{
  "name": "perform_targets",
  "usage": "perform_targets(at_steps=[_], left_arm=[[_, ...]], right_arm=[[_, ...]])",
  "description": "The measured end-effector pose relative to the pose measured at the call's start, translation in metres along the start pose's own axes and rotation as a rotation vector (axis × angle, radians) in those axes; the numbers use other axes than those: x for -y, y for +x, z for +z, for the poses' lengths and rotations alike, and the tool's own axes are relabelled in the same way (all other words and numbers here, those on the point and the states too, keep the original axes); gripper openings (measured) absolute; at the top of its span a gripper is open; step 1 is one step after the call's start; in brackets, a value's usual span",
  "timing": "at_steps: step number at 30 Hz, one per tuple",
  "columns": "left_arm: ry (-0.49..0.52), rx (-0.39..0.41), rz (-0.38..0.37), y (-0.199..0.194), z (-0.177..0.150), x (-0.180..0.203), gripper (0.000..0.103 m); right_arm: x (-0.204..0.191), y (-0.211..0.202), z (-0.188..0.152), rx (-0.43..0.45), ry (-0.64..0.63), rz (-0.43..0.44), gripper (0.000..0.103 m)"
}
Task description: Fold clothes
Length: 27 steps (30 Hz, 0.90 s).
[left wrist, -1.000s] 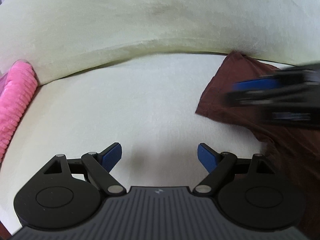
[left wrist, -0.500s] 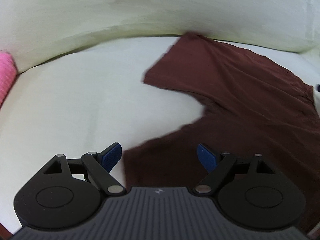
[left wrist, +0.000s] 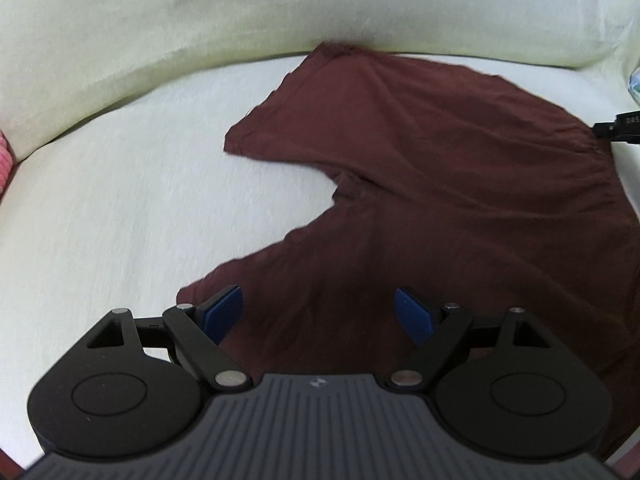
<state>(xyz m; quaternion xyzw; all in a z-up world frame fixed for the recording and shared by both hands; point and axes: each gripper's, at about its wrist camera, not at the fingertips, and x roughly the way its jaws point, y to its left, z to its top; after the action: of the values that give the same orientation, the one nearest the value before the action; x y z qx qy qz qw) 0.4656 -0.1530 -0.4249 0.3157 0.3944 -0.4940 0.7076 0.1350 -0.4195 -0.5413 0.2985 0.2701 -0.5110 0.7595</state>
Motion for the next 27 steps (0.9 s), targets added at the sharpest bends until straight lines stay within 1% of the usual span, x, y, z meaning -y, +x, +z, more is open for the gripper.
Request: perform_targets(at_steps=[1, 2, 3, 4, 6, 7, 8, 9, 10, 11, 12, 14, 15, 16, 17, 19, 20, 22, 23, 25, 26, 27], left_arm=[[0.0, -0.003, 0.007, 0.0, -0.002, 0.0, 0.084], [-0.001, -0.005, 0.012, -0.002, -0.004, -0.001, 0.084], [-0.002, -0.007, 0.017, -0.004, -0.007, -0.001, 0.084], [-0.002, -0.007, 0.019, -0.006, -0.009, -0.002, 0.084], [-0.005, -0.004, 0.02, -0.012, -0.013, -0.004, 0.084], [-0.006, -0.003, 0.02, -0.014, -0.015, -0.005, 0.084], [-0.009, -0.004, 0.021, -0.017, -0.017, -0.006, 0.084], [-0.013, -0.007, 0.02, -0.019, -0.02, -0.006, 0.084], [-0.016, -0.011, 0.017, -0.022, -0.023, -0.006, 0.084], [-0.019, -0.014, 0.013, -0.024, -0.026, -0.005, 0.084], [-0.021, -0.016, 0.009, -0.028, -0.029, -0.004, 0.084], [-0.017, -0.016, 0.0, -0.036, -0.037, 0.0, 0.084], [-0.013, -0.017, -0.005, -0.041, -0.043, 0.003, 0.084], [-0.011, -0.018, -0.009, -0.043, -0.046, 0.005, 0.084], [-0.008, -0.022, -0.009, -0.045, -0.051, 0.006, 0.084], [-0.001, -0.036, -0.005, -0.051, -0.064, 0.011, 0.084], [-0.001, -0.039, -0.007, -0.055, -0.068, 0.011, 0.084], [-0.004, -0.039, -0.015, -0.063, -0.076, 0.012, 0.084], [-0.009, -0.041, -0.018, -0.068, -0.079, 0.011, 0.084], [-0.018, -0.042, -0.019, -0.076, -0.081, 0.011, 0.084], [-0.023, -0.041, -0.019, -0.081, -0.082, 0.011, 0.084], [-0.029, -0.036, -0.017, -0.087, -0.083, 0.011, 0.084]], right_arm=[[-0.004, -0.002, -0.002, 0.005, -0.032, -0.014, 0.012], [-0.007, -0.003, -0.004, 0.01, -0.063, -0.034, 0.017], [-0.011, -0.008, -0.003, 0.017, -0.07, -0.082, 0.029], [-0.015, -0.014, -0.003, 0.028, -0.076, -0.122, 0.033], [-0.022, -0.029, -0.003, 0.059, -0.111, -0.149, 0.033], [-0.03, -0.051, -0.008, 0.088, -0.146, -0.115, 0.033], [-0.036, -0.068, -0.014, 0.1, -0.161, -0.069, 0.032], [-0.039, -0.078, -0.019, 0.098, -0.164, -0.034, 0.027], [-0.046, -0.097, -0.031, 0.081, -0.176, 0.036, 0.023], [-0.055, -0.116, -0.047, 0.061, -0.203, 0.095, 0.017], [-0.059, -0.124, -0.055, 0.052, -0.222, 0.115, 0.014], [-0.072, -0.147, -0.085, 0.015, -0.278, 0.175, 0.011], [-0.077, -0.155, -0.098, 0.001, -0.298, 0.186, 0.011], [-0.082, -0.163, -0.116, -0.024, -0.328, 0.182, 0.01], [-0.084, -0.168, -0.136, -0.053, -0.357, 0.149, 0.01], [-0.079, -0.167, -0.162, -0.101, -0.356, 0.073, 0.01], [-0.073, -0.168, -0.174, -0.106, -0.34, 0.049, 0.009], [-0.069, -0.182, -0.182, -0.071, -0.306, 0.042, 0.008], [-0.071, -0.192, -0.182, -0.049, -0.286, 0.038, 0.011], [-0.076, -0.203, -0.182, -0.022, -0.252, 0.028, 0.025], [-0.078, -0.203, -0.183, -0.033, -0.247, 0.016, 0.035], [-0.082, -0.197, -0.185, -0.066, -0.251, -0.021, 0.036]])
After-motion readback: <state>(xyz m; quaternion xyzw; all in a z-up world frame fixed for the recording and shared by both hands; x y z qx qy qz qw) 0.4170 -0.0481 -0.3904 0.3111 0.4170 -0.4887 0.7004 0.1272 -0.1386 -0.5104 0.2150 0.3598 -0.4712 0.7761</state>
